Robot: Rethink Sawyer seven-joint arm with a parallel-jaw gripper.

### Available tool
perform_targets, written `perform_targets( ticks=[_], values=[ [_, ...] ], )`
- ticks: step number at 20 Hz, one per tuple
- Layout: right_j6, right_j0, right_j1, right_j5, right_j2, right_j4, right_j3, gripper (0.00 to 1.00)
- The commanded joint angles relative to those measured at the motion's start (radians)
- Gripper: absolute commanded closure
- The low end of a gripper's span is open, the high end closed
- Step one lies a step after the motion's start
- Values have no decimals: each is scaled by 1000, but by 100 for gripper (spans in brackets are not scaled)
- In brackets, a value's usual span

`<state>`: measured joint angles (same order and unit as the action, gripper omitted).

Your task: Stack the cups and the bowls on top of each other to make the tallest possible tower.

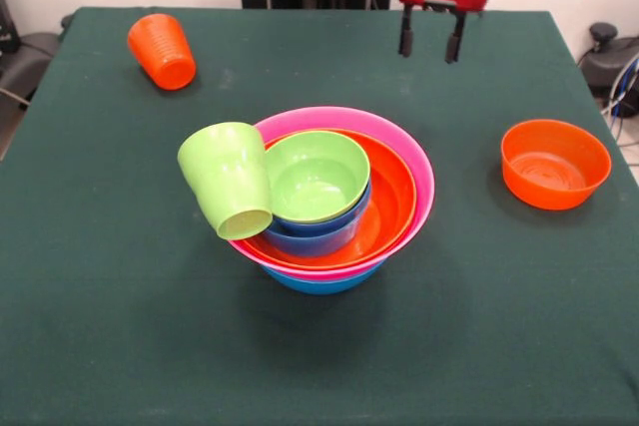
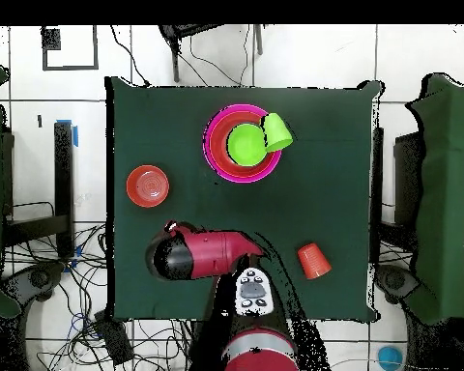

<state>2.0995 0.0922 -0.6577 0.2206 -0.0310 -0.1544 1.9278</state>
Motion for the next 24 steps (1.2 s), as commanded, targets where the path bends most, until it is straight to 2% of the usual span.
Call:
perform_targets(
  ticks=[1, 6, 9, 12, 16, 24],
  values=[
    [218, -79, 152, -105, 41, 84, -127, 0],
    [223, -111, 195, -151, 57, 114, -147, 0],
    [217, -101, 217, -193, 45, 123, -148, 0],
    [192, -89, 228, -198, 33, 123, -153, 0],
    [188, -109, 247, -190, 41, 143, -176, 0],
    [189, -135, 89, -22, 45, 194, -120, 0]
  ],
)
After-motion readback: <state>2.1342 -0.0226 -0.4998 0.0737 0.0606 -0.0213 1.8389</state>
